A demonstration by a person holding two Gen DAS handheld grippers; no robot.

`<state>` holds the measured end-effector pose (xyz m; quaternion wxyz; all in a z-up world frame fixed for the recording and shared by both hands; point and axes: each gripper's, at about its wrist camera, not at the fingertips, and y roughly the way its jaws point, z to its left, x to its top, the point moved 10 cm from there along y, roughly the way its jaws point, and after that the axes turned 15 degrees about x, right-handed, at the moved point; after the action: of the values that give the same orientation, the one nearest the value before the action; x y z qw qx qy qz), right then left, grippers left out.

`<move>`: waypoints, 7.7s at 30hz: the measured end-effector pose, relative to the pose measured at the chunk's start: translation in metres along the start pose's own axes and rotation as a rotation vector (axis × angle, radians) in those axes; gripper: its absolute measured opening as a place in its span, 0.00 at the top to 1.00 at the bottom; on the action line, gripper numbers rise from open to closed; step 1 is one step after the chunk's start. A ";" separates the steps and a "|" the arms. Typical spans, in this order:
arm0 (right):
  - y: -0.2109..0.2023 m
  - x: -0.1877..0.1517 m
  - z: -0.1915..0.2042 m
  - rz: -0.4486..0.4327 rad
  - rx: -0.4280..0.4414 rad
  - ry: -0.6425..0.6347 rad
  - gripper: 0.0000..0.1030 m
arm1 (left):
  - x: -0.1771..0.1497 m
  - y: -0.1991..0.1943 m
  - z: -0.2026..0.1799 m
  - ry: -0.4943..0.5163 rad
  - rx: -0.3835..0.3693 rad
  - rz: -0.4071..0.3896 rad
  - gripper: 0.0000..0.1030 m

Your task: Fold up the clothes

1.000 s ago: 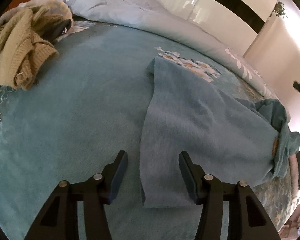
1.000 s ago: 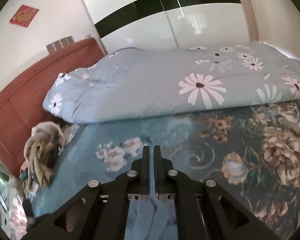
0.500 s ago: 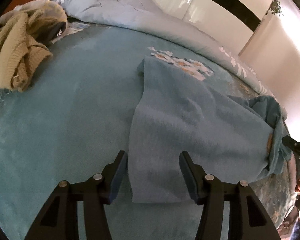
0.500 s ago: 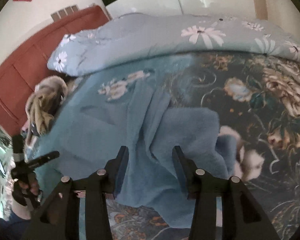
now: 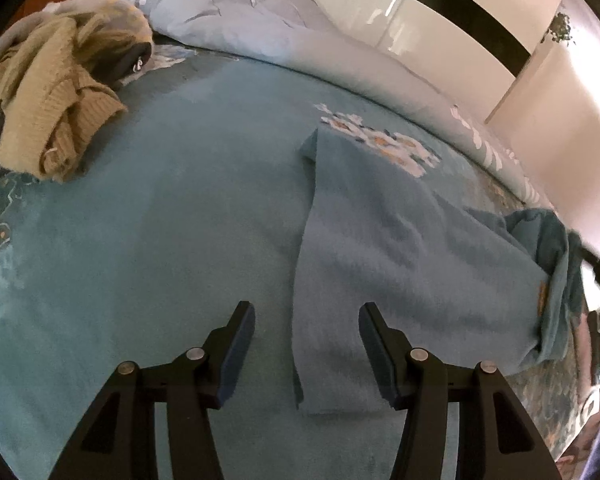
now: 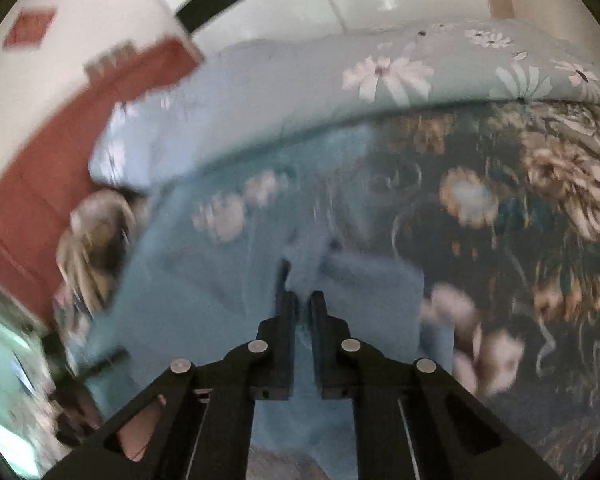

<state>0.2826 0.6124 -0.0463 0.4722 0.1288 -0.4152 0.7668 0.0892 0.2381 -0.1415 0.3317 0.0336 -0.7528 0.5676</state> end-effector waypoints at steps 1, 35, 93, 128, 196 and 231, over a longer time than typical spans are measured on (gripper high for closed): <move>0.002 0.022 0.003 -0.033 0.018 0.011 0.93 | 0.003 0.001 0.000 0.001 -0.001 -0.003 0.43; 0.111 -0.011 0.005 0.208 -0.153 -0.082 0.82 | 0.012 -0.033 -0.012 0.011 -0.039 -0.043 0.42; -0.041 -0.113 -0.103 -0.024 -0.137 0.260 0.50 | 0.079 0.041 -0.250 0.469 -0.189 0.049 0.34; -0.120 0.077 0.054 -0.306 0.019 -0.155 0.93 | 0.209 -0.120 -0.253 0.167 -0.451 -0.255 0.91; 0.005 -0.206 0.004 0.195 0.185 0.113 0.93 | 0.031 -0.034 -0.028 0.078 0.014 -0.153 0.94; 0.012 -0.194 0.017 0.232 0.126 0.043 0.93 | -0.021 -0.002 -0.103 0.860 -0.153 0.121 0.43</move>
<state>0.3699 0.4771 -0.1562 0.3800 0.0926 -0.3682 0.8435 0.1537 0.3214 -0.1370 0.5827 -0.2744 -0.5865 0.4911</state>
